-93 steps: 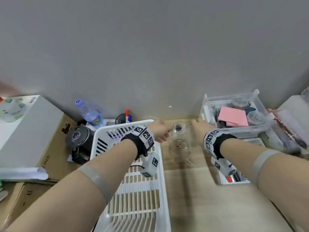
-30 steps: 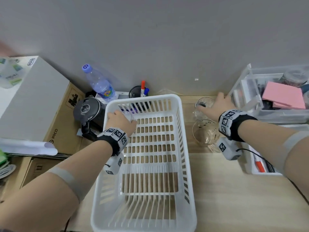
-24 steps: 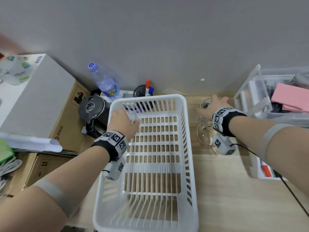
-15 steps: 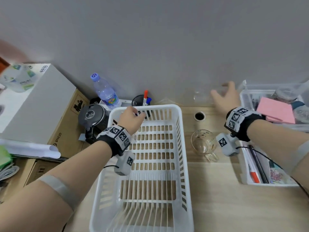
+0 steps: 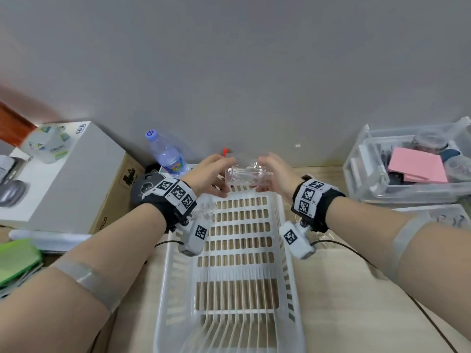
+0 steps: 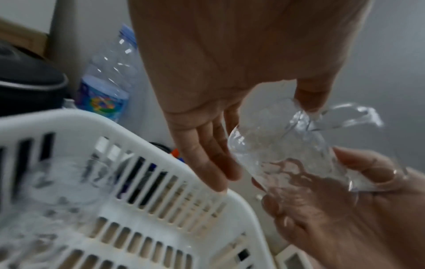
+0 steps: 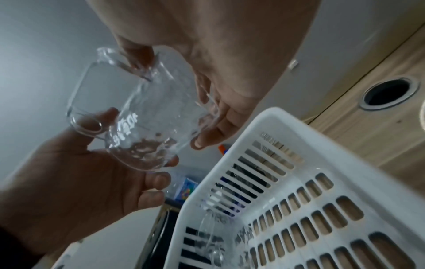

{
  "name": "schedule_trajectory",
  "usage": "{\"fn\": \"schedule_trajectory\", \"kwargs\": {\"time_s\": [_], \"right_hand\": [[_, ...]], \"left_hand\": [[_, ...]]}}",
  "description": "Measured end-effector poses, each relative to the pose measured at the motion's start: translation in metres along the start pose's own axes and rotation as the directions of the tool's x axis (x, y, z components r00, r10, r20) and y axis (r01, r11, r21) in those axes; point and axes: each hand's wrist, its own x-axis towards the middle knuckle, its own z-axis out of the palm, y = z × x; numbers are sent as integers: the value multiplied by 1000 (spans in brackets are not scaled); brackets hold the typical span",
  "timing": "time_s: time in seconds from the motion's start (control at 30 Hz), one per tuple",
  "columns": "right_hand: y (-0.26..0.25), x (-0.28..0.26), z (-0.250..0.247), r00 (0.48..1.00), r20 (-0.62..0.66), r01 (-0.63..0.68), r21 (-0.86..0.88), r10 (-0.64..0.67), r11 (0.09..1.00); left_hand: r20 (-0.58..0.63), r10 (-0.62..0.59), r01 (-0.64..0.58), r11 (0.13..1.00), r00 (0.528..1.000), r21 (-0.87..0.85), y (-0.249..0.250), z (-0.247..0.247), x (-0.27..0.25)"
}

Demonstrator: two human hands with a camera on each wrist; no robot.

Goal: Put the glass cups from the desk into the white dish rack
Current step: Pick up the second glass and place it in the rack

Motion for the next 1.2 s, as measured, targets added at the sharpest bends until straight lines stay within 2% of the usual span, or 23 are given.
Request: {"fn": "schedule_trajectory", "kwargs": {"time_s": [0.1,0.17,0.23,0.33,0.4,0.53,0.6,0.67,0.83,1.0,1.1,1.2], "right_hand": [[-2,2,0,999,47,-5,-135,11,991],[-5,5,-10,1000,10,17,-187,-15,982],[-4,9,-28,994,-91,36,-211,-56,977],[2,10,-60,962,-246,49,-280,-121,959],[12,8,-79,945,-302,30,-295,-123,955],[39,3,-103,921,-374,-22,-324,-107,946],[51,3,-109,913,-392,-47,-378,-114,924],[60,2,-112,911,-402,-113,-456,-92,883],[77,2,-116,928,-371,-227,-649,-42,726],[77,-7,-114,959,-266,-282,-873,94,399],[79,-15,-109,949,-243,-287,-928,199,237],[91,-23,-98,947,-217,-250,-961,236,120]], "left_hand": [[-73,19,-17,1000,997,23,-12,-10,5],[-201,82,-39,977,976,208,-22,-17,15],[-265,128,5,893,956,450,-34,-20,25],[-215,132,68,684,968,726,-54,-11,37],[-172,131,75,544,976,836,-64,-1,43],[-142,126,68,464,982,883,-84,8,62],[-123,97,78,376,988,923,-89,10,67],[-122,99,84,322,988,943,-90,10,70],[-106,110,73,271,988,960,-95,7,75],[-116,118,79,283,986,956,-95,7,78],[-132,125,90,300,983,950,-96,8,79],[-193,133,138,340,972,930,-96,9,76]]}}
